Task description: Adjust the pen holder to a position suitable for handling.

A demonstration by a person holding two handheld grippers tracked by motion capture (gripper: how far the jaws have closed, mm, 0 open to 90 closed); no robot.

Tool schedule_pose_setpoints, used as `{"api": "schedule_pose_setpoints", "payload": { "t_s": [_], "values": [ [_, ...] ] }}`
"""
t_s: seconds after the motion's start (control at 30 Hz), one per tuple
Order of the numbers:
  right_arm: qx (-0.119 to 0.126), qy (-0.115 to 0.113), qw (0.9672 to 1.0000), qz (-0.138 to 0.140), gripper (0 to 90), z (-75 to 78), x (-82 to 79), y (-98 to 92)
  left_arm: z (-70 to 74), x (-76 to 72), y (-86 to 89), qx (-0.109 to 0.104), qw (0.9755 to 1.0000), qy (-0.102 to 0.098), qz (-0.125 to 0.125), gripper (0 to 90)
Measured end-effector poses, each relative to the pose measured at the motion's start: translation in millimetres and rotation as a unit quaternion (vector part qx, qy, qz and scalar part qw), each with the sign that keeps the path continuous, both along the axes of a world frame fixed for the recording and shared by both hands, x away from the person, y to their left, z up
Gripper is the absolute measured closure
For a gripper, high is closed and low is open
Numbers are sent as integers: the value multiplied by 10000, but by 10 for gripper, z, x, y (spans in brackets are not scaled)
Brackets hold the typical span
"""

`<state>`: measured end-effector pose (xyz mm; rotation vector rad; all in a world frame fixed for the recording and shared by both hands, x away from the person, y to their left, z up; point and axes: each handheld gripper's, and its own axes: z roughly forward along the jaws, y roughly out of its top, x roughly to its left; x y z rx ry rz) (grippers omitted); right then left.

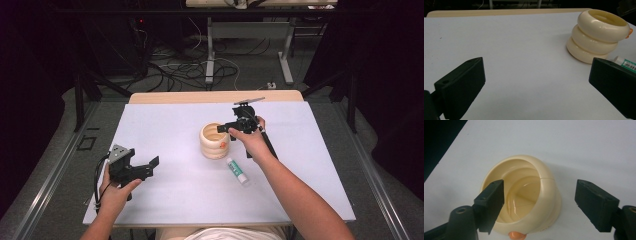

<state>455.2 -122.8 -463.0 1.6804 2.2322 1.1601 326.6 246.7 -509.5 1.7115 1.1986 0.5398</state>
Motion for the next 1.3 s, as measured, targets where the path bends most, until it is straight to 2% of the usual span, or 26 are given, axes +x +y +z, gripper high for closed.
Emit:
{"api": "schedule_pose_setpoints", "payload": {
  "t_s": [0.27,0.43,0.6,0.8,1.1,1.3],
  "values": [
    [-60,-385,9992,92,187,62,-130,3,-1,0,0,8,10000,-4,4,5],
    [-192,-641,9977,145,152,111,-222,3,-2,-1,-1,-16,10000,-1,3,5],
    [-354,-988,9943,187,146,117,-307,-37,-6,-1,-5,-21,10000,-2,7,5],
    [-465,-1227,9912,168,142,96,-404,-119,-7,-1,-6,-9,10000,-7,16,5],
    [-420,-1325,9901,172,148,10,-544,-289,-11,2,-10,11,10000,6,17,5],
    [-453,-1289,9905,183,148,-44,-620,-359,-17,15,1,37,10000,3,18,5]
  ]
}}
